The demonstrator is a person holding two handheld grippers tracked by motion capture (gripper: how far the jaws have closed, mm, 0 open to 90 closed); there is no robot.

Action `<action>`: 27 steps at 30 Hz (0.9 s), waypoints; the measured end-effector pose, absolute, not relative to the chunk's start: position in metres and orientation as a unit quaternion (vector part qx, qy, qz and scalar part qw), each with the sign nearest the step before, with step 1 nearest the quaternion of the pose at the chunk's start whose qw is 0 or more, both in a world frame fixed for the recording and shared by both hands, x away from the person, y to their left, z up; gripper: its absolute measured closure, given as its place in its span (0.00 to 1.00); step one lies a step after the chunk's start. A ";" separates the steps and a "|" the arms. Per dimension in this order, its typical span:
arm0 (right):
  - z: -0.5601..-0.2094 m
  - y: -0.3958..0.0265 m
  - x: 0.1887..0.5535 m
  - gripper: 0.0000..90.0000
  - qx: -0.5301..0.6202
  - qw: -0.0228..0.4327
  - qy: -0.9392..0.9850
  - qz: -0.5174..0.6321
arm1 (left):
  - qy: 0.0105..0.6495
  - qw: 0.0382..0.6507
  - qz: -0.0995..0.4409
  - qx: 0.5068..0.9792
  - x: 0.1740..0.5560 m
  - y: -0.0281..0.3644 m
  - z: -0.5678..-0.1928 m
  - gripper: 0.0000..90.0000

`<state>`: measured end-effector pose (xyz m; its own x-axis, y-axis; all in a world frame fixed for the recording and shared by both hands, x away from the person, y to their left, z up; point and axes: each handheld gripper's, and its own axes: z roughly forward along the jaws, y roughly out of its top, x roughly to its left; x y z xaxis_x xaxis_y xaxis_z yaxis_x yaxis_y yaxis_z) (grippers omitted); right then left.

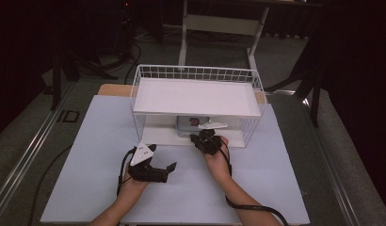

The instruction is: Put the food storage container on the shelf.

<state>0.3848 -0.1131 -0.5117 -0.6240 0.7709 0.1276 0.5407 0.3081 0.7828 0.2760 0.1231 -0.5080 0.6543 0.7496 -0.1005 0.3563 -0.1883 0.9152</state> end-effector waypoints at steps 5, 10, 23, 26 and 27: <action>-0.513 -0.110 0.388 1.00 0.408 0.146 0.799 0.418 | 0.369 0.521 0.192 0.745 0.275 0.124 -0.507 0.01; -0.514 -0.111 0.391 0.99 0.412 0.151 0.797 0.415 | 0.370 0.523 0.191 0.744 0.275 0.124 -0.507 0.01; -0.506 -0.119 0.364 0.89 0.395 0.149 0.794 0.437 | 0.344 0.528 0.190 0.753 0.274 0.119 -0.507 0.01; -0.504 -0.125 0.357 0.80 0.394 0.144 0.790 0.446 | 0.340 0.527 0.183 0.757 0.274 0.117 -0.508 0.01; -0.504 -0.127 0.355 0.77 0.392 0.145 0.790 0.448 | 0.339 0.528 0.181 0.757 0.275 0.117 -0.508 0.01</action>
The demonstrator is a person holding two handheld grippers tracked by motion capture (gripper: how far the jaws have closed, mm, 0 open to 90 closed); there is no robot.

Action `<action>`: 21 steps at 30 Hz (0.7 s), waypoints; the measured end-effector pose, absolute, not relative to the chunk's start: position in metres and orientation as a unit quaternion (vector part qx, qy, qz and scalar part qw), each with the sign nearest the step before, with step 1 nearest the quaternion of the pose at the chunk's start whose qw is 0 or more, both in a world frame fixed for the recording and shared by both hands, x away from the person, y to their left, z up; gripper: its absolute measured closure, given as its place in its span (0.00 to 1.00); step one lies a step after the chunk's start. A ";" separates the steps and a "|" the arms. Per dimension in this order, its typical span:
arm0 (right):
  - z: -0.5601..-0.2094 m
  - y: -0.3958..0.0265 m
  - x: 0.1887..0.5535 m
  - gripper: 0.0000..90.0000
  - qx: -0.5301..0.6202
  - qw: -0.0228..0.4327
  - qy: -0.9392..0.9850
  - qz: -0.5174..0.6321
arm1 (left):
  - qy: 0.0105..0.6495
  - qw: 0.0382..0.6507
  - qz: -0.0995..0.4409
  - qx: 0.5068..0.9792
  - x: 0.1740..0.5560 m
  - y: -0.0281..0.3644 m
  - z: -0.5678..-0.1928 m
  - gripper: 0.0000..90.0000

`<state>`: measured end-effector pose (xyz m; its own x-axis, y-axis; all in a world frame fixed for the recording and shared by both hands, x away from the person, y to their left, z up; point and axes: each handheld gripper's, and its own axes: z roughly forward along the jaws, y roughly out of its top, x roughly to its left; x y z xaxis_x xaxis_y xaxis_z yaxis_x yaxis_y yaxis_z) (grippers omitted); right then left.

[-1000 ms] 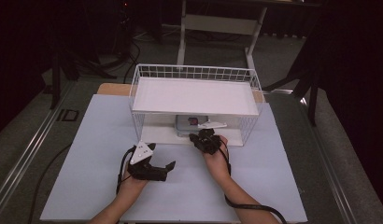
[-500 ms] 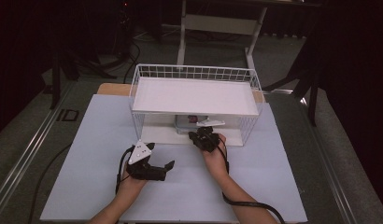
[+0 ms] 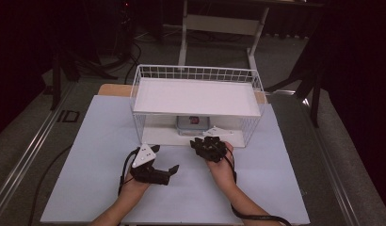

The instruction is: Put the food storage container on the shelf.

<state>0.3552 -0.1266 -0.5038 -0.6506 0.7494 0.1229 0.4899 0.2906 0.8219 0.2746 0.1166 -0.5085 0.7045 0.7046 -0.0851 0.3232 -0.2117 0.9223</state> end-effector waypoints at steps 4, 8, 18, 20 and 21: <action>-0.503 -0.134 0.346 0.59 0.395 0.151 0.783 0.456 | 0.333 0.534 0.164 0.760 0.274 0.113 -0.509 0.01; -0.498 -0.141 0.336 0.42 0.387 0.162 0.782 0.462 | 0.319 0.539 0.158 0.763 0.275 0.108 -0.502 0.01; -0.496 -0.162 0.326 0.17 0.398 0.115 0.775 0.478 | 0.298 0.551 0.146 0.766 0.270 0.105 -0.488 0.01; -0.497 -0.165 0.325 0.16 0.391 0.124 0.779 0.474 | 0.297 0.549 0.147 0.768 0.268 0.106 -0.488 0.01; -0.497 -0.167 0.324 0.16 0.390 0.127 0.780 0.472 | 0.297 0.549 0.146 0.768 0.267 0.108 -0.488 0.01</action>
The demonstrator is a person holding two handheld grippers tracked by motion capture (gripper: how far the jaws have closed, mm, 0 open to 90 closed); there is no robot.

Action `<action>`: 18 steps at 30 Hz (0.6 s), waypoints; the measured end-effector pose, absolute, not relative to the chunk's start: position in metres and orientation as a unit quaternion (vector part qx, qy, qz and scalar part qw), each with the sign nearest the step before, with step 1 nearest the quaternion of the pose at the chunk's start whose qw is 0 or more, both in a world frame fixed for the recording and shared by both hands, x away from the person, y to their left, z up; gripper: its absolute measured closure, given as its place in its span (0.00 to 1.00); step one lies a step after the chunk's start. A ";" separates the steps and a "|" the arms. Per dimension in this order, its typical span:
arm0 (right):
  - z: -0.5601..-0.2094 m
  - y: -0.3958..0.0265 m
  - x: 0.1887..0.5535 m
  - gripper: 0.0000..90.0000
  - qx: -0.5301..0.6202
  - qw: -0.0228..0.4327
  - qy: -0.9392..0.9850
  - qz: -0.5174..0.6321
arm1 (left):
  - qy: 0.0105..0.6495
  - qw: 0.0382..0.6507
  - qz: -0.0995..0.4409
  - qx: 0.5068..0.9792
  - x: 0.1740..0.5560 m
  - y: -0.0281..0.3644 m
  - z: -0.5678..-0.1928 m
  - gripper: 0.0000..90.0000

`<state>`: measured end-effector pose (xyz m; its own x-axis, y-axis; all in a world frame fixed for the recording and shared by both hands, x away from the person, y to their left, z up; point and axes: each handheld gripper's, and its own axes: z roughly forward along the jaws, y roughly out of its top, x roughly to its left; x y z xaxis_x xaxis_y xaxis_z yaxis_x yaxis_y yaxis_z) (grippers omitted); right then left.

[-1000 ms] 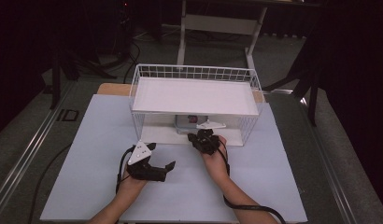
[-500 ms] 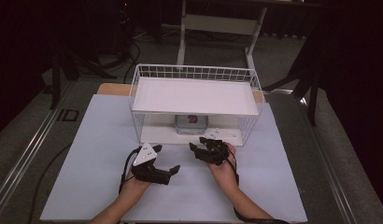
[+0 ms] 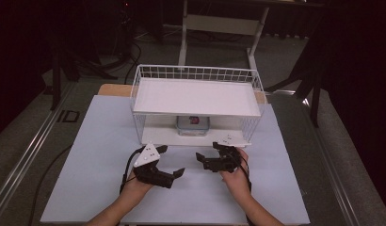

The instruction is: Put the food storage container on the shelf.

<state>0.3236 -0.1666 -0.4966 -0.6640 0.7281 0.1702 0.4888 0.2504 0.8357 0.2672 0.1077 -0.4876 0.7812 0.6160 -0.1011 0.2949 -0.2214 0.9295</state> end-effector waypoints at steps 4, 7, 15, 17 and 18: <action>-0.495 -0.173 0.320 0.16 0.390 0.124 0.779 0.474 | 0.303 0.548 0.143 0.767 0.264 0.114 -0.488 0.01; -0.489 -0.181 0.314 0.16 0.390 0.118 0.777 0.479 | 0.306 0.549 0.142 0.765 0.262 0.121 -0.488 0.01; -0.483 -0.200 0.297 0.19 0.358 0.110 0.783 0.496 | 0.306 0.550 0.140 0.764 0.250 0.136 -0.483 0.01; -0.481 -0.203 0.293 0.19 0.354 0.114 0.785 0.496 | 0.306 0.550 0.138 0.765 0.247 0.139 -0.483 0.01; -0.481 -0.205 0.292 0.19 0.353 0.115 0.786 0.495 | 0.307 0.550 0.138 0.764 0.246 0.140 -0.483 0.01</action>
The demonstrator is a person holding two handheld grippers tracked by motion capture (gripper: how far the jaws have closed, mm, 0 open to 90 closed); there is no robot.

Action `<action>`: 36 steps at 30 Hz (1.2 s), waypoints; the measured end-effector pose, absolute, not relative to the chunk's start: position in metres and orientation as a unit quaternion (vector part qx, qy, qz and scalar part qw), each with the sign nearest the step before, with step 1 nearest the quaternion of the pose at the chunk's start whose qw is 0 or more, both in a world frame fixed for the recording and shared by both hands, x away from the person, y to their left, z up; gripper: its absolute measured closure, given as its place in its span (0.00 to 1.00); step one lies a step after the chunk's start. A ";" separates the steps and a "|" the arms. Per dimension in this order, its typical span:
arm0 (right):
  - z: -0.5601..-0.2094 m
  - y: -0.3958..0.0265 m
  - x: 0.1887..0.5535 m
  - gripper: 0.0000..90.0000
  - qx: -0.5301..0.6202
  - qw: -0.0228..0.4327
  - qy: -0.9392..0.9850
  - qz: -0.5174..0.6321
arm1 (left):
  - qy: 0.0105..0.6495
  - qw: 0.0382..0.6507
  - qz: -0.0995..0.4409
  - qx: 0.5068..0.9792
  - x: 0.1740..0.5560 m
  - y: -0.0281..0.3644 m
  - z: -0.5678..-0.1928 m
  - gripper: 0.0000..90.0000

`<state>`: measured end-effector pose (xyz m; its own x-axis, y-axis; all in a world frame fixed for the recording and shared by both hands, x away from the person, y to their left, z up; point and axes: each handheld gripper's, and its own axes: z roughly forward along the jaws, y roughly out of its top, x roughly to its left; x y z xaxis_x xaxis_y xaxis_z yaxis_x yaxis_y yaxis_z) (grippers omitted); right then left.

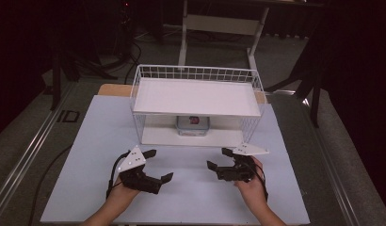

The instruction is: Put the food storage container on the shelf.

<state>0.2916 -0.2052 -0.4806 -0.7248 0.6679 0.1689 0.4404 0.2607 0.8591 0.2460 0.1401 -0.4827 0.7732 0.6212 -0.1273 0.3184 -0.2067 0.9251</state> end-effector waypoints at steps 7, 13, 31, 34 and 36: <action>-0.480 -0.217 0.283 0.19 0.352 0.109 0.783 0.500 | 0.307 0.546 0.134 0.768 0.240 0.149 -0.485 0.01; -0.480 -0.226 0.276 0.19 0.348 0.112 0.781 0.506 | 0.306 0.544 0.128 0.770 0.237 0.156 -0.487 0.01; -0.491 -0.271 0.259 0.17 0.333 0.131 0.775 0.521 | 0.301 0.552 0.134 0.766 0.229 0.169 -0.504 0.01; -0.493 -0.272 0.259 0.17 0.327 0.137 0.779 0.517 | 0.302 0.551 0.134 0.766 0.229 0.169 -0.505 0.01; -0.494 -0.271 0.259 0.17 0.325 0.137 0.783 0.512 | 0.304 0.551 0.133 0.766 0.230 0.170 -0.507 0.01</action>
